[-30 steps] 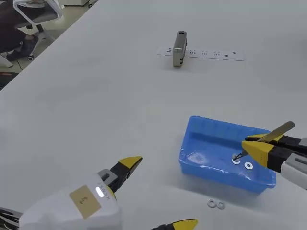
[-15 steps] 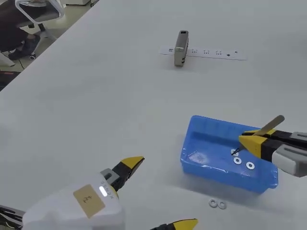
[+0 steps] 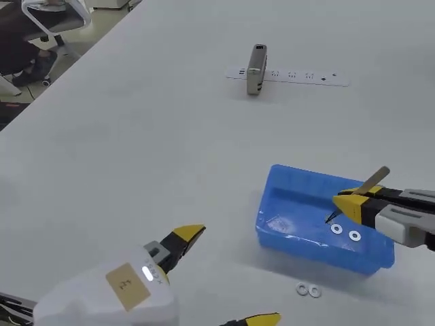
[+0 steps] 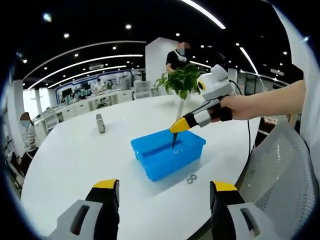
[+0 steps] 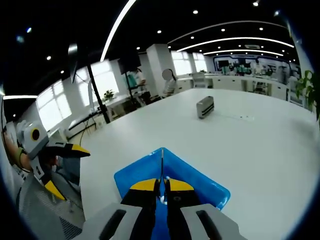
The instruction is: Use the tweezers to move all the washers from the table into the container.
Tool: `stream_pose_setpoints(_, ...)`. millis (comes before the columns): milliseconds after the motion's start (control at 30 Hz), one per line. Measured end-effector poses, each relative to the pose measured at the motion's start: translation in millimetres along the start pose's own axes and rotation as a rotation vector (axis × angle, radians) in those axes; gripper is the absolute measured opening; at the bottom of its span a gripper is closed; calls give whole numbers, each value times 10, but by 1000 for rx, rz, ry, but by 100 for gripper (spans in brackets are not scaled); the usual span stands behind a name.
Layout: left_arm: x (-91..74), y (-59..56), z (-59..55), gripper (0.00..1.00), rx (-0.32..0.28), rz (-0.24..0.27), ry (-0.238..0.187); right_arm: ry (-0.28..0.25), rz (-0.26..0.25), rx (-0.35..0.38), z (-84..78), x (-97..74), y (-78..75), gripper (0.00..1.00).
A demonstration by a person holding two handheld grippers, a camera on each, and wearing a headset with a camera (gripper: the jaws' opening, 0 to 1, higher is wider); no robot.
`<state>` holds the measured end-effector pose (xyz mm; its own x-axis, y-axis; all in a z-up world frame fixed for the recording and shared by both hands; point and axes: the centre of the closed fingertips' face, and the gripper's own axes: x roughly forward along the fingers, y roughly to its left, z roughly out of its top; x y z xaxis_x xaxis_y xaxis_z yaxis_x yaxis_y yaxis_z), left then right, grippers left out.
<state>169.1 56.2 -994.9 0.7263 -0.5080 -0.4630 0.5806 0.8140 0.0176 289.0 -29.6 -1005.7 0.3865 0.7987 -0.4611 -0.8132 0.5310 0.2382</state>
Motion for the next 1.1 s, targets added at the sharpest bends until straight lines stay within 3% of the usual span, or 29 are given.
stream_pose_setpoints(67,-8,-24,71,77,-20,-15,-40,5,3,3,-16,28,-9,3)
stream_pose_setpoints(533,-14,-12,96,79,-40,-12,-56,66,26,-17,-139,198,-22,3)
stream_pose_setpoints(1100,-16,-2,103,78,-47,-7,-61,91,38,-47,-164,255,4,3)
